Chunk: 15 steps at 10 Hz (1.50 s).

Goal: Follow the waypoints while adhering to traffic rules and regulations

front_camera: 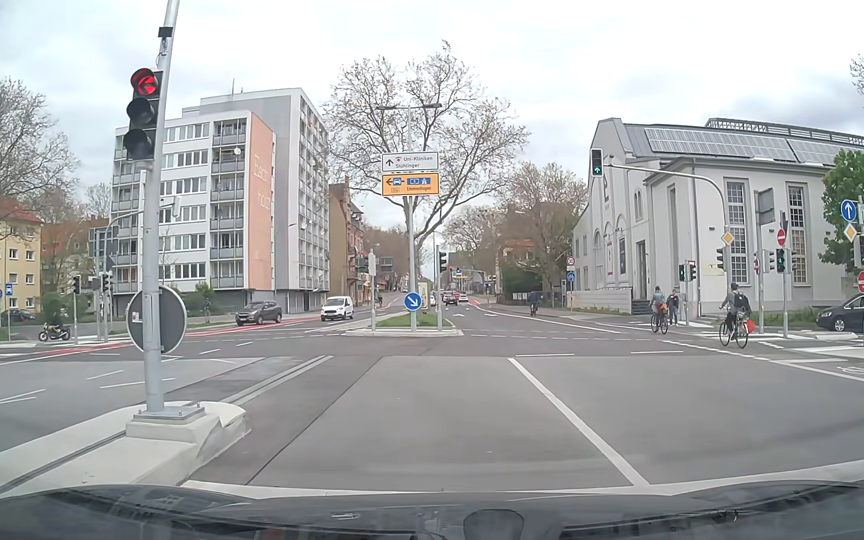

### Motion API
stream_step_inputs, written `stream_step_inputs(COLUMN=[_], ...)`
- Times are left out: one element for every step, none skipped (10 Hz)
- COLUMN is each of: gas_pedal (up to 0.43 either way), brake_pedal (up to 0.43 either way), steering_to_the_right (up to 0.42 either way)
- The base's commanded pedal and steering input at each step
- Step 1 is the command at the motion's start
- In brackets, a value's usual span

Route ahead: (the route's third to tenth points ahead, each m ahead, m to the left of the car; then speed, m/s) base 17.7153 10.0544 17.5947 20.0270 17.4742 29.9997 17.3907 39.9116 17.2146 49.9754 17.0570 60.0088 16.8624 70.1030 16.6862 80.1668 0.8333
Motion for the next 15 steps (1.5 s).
stream_step_inputs(gas_pedal=[0.0,0.0,0.0,0.0,0.0,0.0,0.0,0.0,0.0,0.0,0.0,0.0,0.0,0.0,0.0], brake_pedal=[0.25,0.226,0.195,0.171,0.171,0.171,0.171,0.165,0.183,0.189,0.189,0.189,0.189,0.195,0.201], steering_to_the_right=[0.0,-0.001,0.0,-0.001,-0.001,-0.001,-0.001,0.0,0.0,-0.001,-0.001,-0.001,-0.001,-0.001,-0.001])
